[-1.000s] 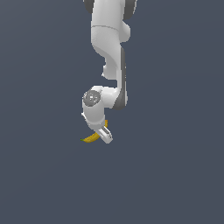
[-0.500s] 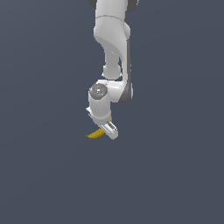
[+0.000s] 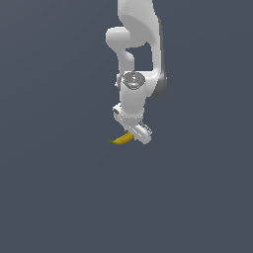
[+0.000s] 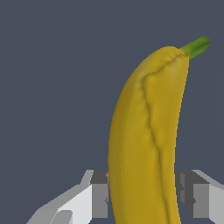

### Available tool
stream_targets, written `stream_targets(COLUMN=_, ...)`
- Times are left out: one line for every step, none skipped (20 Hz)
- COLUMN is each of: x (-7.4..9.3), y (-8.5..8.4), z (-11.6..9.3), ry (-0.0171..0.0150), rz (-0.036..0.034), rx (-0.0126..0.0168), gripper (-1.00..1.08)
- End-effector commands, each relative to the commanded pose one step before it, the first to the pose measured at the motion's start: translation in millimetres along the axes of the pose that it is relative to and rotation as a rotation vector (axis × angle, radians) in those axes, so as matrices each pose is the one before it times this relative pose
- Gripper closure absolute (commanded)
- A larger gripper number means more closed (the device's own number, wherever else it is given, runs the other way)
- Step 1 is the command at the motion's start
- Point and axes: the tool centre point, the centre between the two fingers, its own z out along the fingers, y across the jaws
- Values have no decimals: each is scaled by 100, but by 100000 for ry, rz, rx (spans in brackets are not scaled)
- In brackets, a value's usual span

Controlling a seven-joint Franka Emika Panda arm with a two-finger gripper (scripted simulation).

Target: Pick up the object and move it to a goal position.

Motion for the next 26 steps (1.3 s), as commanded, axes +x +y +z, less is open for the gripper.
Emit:
stream_targets(x=-2272, y=-885, z=-2164, ry=161, rz=-16, rx=165, gripper=108)
stream_targets(x=-902, y=-346, z=-830, ry=35, rz=14, rx=-31, gripper=108)
stream_targets(x=-897, y=-347, z=-830, ry=0, rz=0, rx=0, gripper=108)
stream_targets(x=-889, y=-347, z=-825, ry=52, rz=18, rx=-41, gripper=108)
stream_targets(x=-881, y=-346, z=-821, ry=38, rz=12, rx=-28, gripper=108)
stream_targets(x=-870, y=-345, z=-816, ry=0, rz=0, rx=0, gripper=108)
stream_targets(x=-858, y=-344, z=-807, ry=55, rz=18, rx=-37, gripper=108)
stream_targets(x=-833, y=-337, z=-787, ry=0, rz=0, rx=0, gripper=108)
stream_targets(x=-806, y=-330, z=-762, ry=56, rz=19, rx=-36, gripper=108)
stream_targets(x=-774, y=-318, z=-736, ry=0, rz=0, rx=0, gripper=108)
stream_targets(x=-745, y=-311, z=-707, ry=39, rz=15, rx=-25, gripper=108)
stream_targets(x=-714, y=-303, z=-681, ry=0, rz=0, rx=0, gripper=108)
stream_targets(x=-683, y=-296, z=-652, ry=0, rz=0, rx=0, gripper=108)
stream_targets(x=-647, y=-286, z=-618, ry=0, rz=0, rx=0, gripper=108)
stream_targets(x=-603, y=-269, z=-576, ry=0, rz=0, rx=0, gripper=108)
stream_targets(x=-554, y=-250, z=-529, ry=0, rz=0, rx=0, gripper=108)
stream_targets(x=-502, y=-230, z=-480, ry=0, rz=0, rx=0, gripper=108)
stream_targets(x=-431, y=-210, z=-414, ry=-46, rz=13, rx=-10, gripper=108)
stream_targets(x=-394, y=-191, z=-376, ry=0, rz=0, rx=0, gripper=108)
stream_targets(x=-330, y=-169, z=-320, ry=-46, rz=-7, rx=15, gripper=108)
stream_targets(x=-281, y=-151, z=-269, ry=0, rz=0, rx=0, gripper=108)
stream_targets(x=-217, y=-128, z=-212, ry=-46, rz=-7, rx=15, gripper=108)
stream_targets(x=-162, y=-105, z=-160, ry=-46, rz=-7, rx=15, gripper=108)
stream_targets(x=-118, y=-81, z=-112, ry=0, rz=0, rx=0, gripper=108)
stream_targets(x=-68, y=-50, z=-65, ry=0, rz=0, rx=0, gripper=108)
stream_targets(x=-13, y=-14, z=-19, ry=-46, rz=-7, rx=16, gripper=108)
